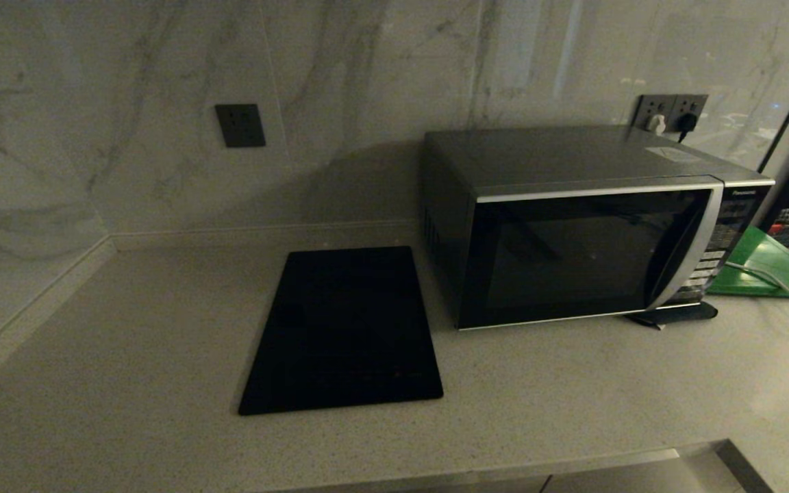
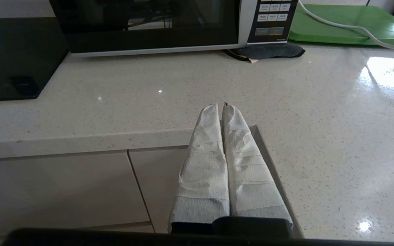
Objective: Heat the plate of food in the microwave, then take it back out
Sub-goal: Open the microwave oven
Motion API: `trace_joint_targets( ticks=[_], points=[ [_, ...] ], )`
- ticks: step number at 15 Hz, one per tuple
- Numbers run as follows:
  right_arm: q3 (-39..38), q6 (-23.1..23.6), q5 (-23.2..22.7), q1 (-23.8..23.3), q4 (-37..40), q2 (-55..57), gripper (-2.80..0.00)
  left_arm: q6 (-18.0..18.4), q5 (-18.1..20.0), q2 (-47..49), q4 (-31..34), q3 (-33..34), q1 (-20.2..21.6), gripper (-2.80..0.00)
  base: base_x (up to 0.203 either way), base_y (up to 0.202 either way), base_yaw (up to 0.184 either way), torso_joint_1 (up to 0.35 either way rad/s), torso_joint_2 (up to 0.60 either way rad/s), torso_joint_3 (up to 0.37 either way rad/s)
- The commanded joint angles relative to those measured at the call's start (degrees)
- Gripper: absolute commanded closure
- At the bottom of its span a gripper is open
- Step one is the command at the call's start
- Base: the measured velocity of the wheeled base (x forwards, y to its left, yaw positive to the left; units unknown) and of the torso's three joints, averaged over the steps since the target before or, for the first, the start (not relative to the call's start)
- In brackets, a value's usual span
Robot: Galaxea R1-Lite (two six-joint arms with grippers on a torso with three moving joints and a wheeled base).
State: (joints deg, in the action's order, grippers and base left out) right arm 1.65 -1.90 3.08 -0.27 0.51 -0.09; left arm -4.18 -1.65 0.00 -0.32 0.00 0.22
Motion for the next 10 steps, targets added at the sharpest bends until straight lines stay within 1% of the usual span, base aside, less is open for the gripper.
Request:
trace_joint_targets(
  ticks=[1, 3, 4, 5, 8, 10],
  points=[
    [-0.2, 0.6, -0.1, 0.0, -0.2, 0.1, 0.0, 0.0, 0.0, 0.1, 0.0, 0.0, 0.0, 0.0, 0.0, 0.0, 0.0, 0.0, 0.0, 0.0],
    [-1.6, 2.4, -0.8, 0.0, -3.3, 0.1, 0.0, 0.0, 0.0, 0.1, 0.0, 0.0, 0.0, 0.0, 0.0, 0.0, 0.0, 0.0, 0.0, 0.0],
    [-1.8, 5.0, -1.2, 0.0, -3.3, 0.1, 0.0, 0.0, 0.0, 0.1, 0.0, 0.0, 0.0, 0.0, 0.0, 0.0, 0.0, 0.0, 0.0, 0.0],
    [-1.8, 5.2, -1.3, 0.0, -3.2, 0.1, 0.0, 0.0, 0.0, 0.1, 0.0, 0.0, 0.0, 0.0, 0.0, 0.0, 0.0, 0.0, 0.0, 0.0],
    [-1.7, 4.1, -1.5, 0.0, -3.3, 0.2, 0.0, 0.0, 0.0, 0.1, 0.0, 0.0, 0.0, 0.0, 0.0, 0.0, 0.0, 0.0, 0.0, 0.0],
    [-1.7, 1.6, -1.6, 0.0, -2.9, 0.1, 0.0, 0.0, 0.0, 0.1, 0.0, 0.0, 0.0, 0.0, 0.0, 0.0, 0.0, 0.0, 0.0, 0.0]
  ],
)
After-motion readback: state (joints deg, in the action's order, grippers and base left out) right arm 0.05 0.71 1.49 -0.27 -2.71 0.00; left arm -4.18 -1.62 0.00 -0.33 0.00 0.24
